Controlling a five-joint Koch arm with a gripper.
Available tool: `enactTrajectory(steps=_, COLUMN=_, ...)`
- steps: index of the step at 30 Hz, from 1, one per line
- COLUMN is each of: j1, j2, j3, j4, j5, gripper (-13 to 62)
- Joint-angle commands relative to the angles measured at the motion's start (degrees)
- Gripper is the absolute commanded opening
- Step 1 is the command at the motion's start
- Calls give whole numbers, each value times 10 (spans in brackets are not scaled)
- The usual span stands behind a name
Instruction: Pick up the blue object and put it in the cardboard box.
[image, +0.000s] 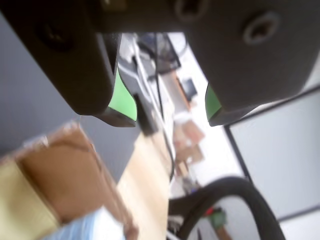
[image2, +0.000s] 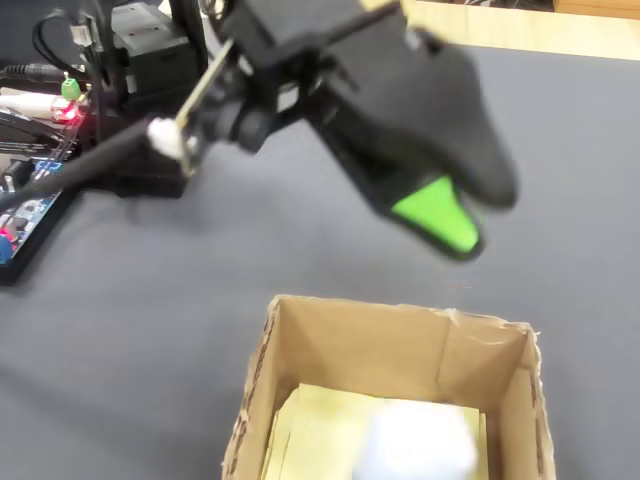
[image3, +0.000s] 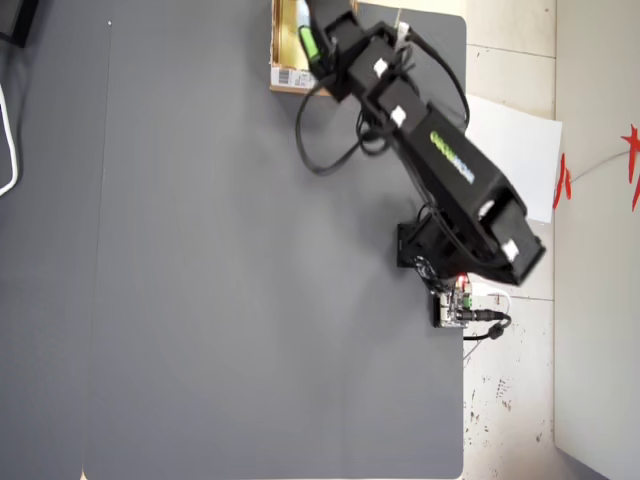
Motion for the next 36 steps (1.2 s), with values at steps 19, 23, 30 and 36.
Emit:
enactTrajectory(steps=19, j1=-378, j2=275, j3=290, j4=-119, j5=97, gripper=326)
enactTrajectory(steps=23, j1=-406, j2=315, j3=365, j4=-119, j5=98, gripper=326)
enactTrajectory(steps=30, j1=-412, j2=321, j3=454, j4=-119, j5=98, gripper=333)
enactTrajectory(steps=36, j1=-413, j2=322, j3=522, j4=-123, j5=98, gripper=342)
